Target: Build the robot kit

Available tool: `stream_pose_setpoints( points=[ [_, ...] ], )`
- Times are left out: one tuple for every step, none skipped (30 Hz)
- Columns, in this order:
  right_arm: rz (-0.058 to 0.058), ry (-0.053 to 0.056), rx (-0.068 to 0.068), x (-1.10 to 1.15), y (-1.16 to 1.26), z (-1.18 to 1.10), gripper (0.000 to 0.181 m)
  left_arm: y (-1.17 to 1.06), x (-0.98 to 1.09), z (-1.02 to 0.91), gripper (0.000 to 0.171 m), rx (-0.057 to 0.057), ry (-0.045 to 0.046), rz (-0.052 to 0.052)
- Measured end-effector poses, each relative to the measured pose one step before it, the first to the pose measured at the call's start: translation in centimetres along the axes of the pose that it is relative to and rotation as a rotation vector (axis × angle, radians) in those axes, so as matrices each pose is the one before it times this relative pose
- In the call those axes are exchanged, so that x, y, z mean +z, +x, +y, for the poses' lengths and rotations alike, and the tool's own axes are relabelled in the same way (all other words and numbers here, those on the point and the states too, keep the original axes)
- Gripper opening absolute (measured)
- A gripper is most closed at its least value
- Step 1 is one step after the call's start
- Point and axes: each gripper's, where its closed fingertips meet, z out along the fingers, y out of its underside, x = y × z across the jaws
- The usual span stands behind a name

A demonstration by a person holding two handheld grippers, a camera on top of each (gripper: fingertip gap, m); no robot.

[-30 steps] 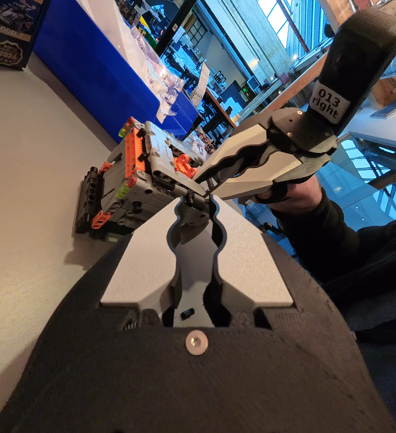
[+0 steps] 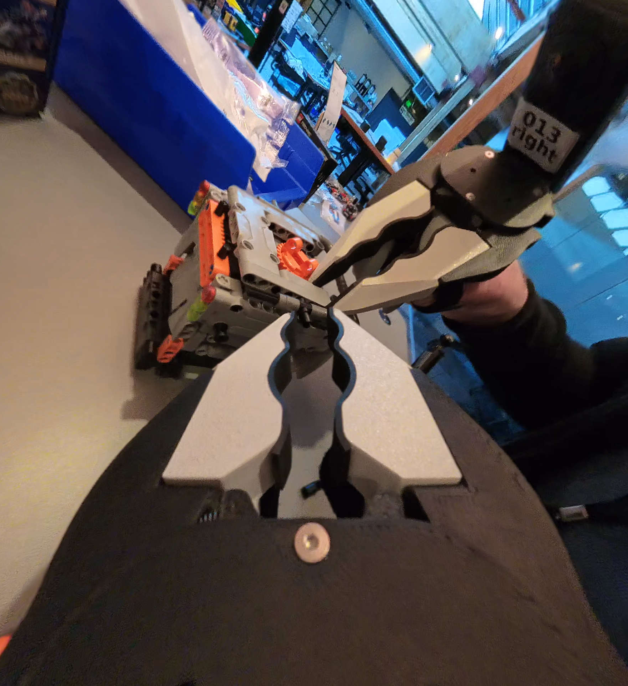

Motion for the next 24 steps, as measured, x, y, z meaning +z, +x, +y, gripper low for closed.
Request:
stream_pose_setpoints(
  points=[
    [0.0015, 0.0006, -0.0009, -0.007, 0.002, 0.008, 0.013, 0.043, 0.124, 0.051, 0.014, -0.0332, 0.01084, 0.0017],
    [-0.0002, 0.0016, 0.0016, -0.011, 0.036, 0.004, 0.013, 0.064, 0.041, -0.079, 0.015, -0.0260, 0.01493, 0.0018],
    [-0.0017, 0.0022, 0.0032, -0.002, 0.009, -0.011, 0.013, 0.030, 0.018, -0.076, 0.016, -0.0217, 0.00885, 0.0008],
    [0.0014, 0.0001, -0.0013, 0.004, -0.007, 0.002, 0.013, -0.014, 0.005, -0.061, 0.016, -0.0251, 0.00743, 0.0021],
    [0.0022, -0.0015, -0.0033, 0.020, -0.040, -0.005, 0.013, -0.193, -0.014, -0.035, 0.012, -0.0284, 0.00836, -0.0011],
    [0.0019, -0.0011, -0.0022, 0.020, -0.034, 0.003, 0.013, -0.221, -0.030, -0.026, 0.007, -0.0271, 0.00954, 0.0024],
    [0.0024, 0.0003, -0.0003, -0.014, 0.019, 0.015, 0.013, -0.004, 0.011, -0.036, 0.007, -0.0222, 0.00847, 0.0094],
    [0.0010, 0.0024, 0.0020, -0.021, 0.034, 0.011, 0.013, 0.003, 0.044, -0.012, 0.007, -0.0098, 0.00476, 0.0004],
    [0.0019, 0.0027, 0.0006, -0.005, 0.031, -0.002, 0.013, -0.024, 0.036, -0.036, 0.007, 0.0018, 0.00427, -0.0067],
    [0.0045, 0.0003, -0.0025, -0.012, 0.046, 0.001, 0.013, -0.013, 0.055, -0.054, 0.006, 0.0009, 0.00766, -0.0107],
    [0.0030, -0.0007, -0.0018, -0.006, 0.028, 0.015, 0.013, -0.022, 0.053, -0.043, 0.006, -0.0056, 0.00842, -0.0093],
    [-0.0004, 0.0000, 0.0003, 0.006, 0.011, -0.010, 0.013, -0.021, 0.018, -0.029, 0.006, 0.0009, 0.00461, -0.0073],
    [-0.0017, 0.0002, 0.0000, 0.000, 0.007, 0.007, 0.013, 0.001, 0.018, -0.030, 0.006, 0.0071, 0.00401, -0.0115],
    [-0.0019, 0.0000, -0.0008, -0.004, 0.002, 0.000, 0.013, 0.009, 0.022, 0.012, 0.006, 0.0245, 0.00050, -0.0199],
    [-0.0012, 0.0005, -0.0016, 0.015, -0.012, -0.002, 0.013, -0.003, -0.002, 0.043, 0.007, 0.0537, -0.00769, -0.0268],
    [0.0005, 0.0006, -0.0027, 0.010, -0.001, 0.005, 0.013, -0.004, -0.018, 0.015, 0.006, 0.0369, -0.01175, -0.0141],
    [0.0003, 0.0002, -0.0009, -0.008, 0.027, 0.004, 0.013, 0.004, 0.031, -0.014, 0.006, 0.0229, -0.00383, 0.0009],
    [-0.0010, -0.0003, -0.0003, 0.001, 0.011, 0.011, 0.013, -0.009, 0.026, 0.013, 0.006, 0.0317, 0.00419, 0.0034],
    [-0.0006, -0.0008, -0.0009, -0.005, 0.012, 0.008, 0.013, 0.004, 0.007, -0.012, 0.006, 0.0176, -0.00050, 0.0005],
    [0.0005, -0.0012, -0.0005, -0.013, 0.018, 0.020, 0.013, 0.015, 0.025, 0.004, 0.006, 0.0378, -0.00787, -0.0101],
    [0.0009, -0.0007, -0.0015, -0.015, 0.025, 0.020, 0.013, -0.007, 0.039, 0.015, 0.006, 0.0627, -0.00457, -0.0160],
    [0.0000, 0.0003, -0.0010, -0.007, 0.023, 0.002, 0.013, -0.001, 0.037, 0.006, 0.006, 0.0278, -0.00136, -0.0043],
    [-0.0005, 0.0004, 0.0004, -0.009, 0.024, 0.015, 0.013, 0.003, 0.028, -0.007, 0.006, 0.0118, -0.00494, 0.0032],
    [-0.0003, -0.0005, -0.0008, -0.003, 0.001, 0.007, 0.013, 0.011, 0.008, -0.001, 0.006, 0.0332, -0.00237, 0.0011]
  ],
)
